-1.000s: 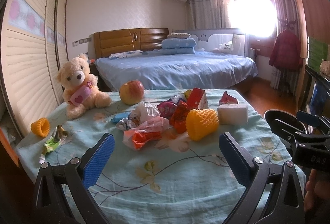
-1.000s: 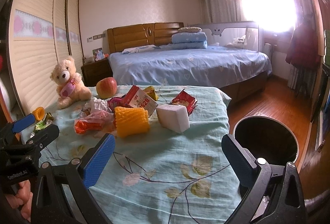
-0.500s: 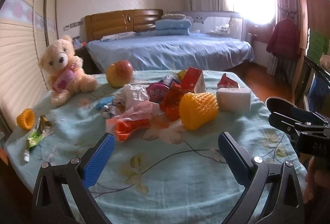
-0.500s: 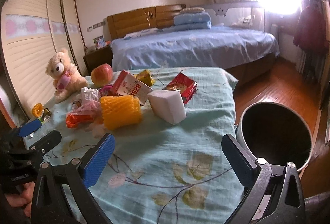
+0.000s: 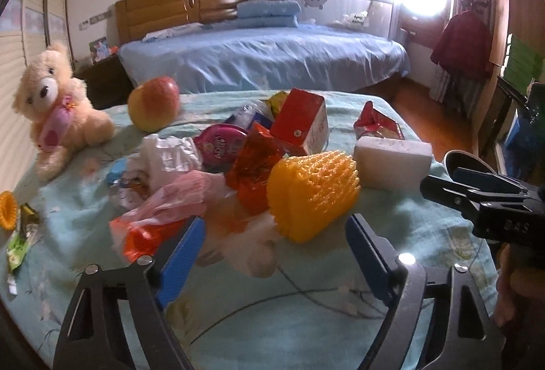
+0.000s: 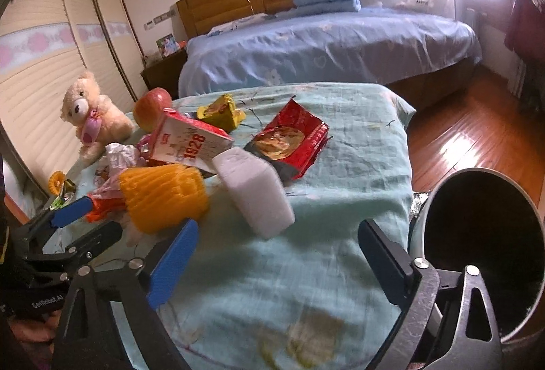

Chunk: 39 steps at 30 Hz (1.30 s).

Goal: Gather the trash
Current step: 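Grasp the white foam block with the right tool while the left tool grasps the yellow mesh net, then carry the foam block over the bin and open the right tool while the left holds the net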

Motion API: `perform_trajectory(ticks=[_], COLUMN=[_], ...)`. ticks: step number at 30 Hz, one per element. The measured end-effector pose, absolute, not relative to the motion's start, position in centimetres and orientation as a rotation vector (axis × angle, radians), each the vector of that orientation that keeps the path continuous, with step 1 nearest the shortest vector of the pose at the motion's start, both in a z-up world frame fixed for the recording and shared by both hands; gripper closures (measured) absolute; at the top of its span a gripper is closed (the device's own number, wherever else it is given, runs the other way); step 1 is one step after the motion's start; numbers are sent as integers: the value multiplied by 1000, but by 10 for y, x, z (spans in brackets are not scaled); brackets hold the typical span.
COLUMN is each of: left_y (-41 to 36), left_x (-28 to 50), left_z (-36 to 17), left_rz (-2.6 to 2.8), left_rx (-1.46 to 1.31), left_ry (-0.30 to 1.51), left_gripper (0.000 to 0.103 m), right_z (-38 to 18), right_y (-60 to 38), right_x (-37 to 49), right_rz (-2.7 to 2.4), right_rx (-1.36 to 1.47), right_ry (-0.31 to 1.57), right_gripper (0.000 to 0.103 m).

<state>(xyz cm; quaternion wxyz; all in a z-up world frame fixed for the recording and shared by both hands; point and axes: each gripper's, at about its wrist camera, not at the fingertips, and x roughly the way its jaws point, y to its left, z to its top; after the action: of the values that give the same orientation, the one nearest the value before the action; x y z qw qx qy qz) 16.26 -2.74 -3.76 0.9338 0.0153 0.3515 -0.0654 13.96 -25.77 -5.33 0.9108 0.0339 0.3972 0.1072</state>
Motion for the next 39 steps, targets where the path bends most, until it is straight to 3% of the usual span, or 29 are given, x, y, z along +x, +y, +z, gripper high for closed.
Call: perform_trajectory(ticks=[4, 8, 10, 11, 12, 18, 39], left_y=[-31, -37, -40, -41, -42, -45, -104], left_x=[178, 188, 190, 191, 191, 178, 143], left_z=[-44, -50, -53, -54, -55, -52, -32], left_rz=[-150, -179, -205, -215, -228, -240, -403], left_rx=[28, 20, 4, -1, -4, 17, 83], left_ry=[740, 766, 783, 789, 797, 762, 728], left_gripper=[30, 44, 57, 71, 78, 87, 90], right_z=[-58, -62, -65, -66, -67, -64, -38], right_y=[-257, -252, -249, -247, -245, -244, -322], right_x=[154, 163, 167, 168, 168, 152, 76], right_rz=[240, 274, 286, 294, 304, 306, 75], right_rx=[77, 77, 75, 75, 78, 95, 156], right_ry=[846, 869, 885, 890, 895, 886, 799], right_gripper=[23, 30, 50, 56, 66, 69, 69])
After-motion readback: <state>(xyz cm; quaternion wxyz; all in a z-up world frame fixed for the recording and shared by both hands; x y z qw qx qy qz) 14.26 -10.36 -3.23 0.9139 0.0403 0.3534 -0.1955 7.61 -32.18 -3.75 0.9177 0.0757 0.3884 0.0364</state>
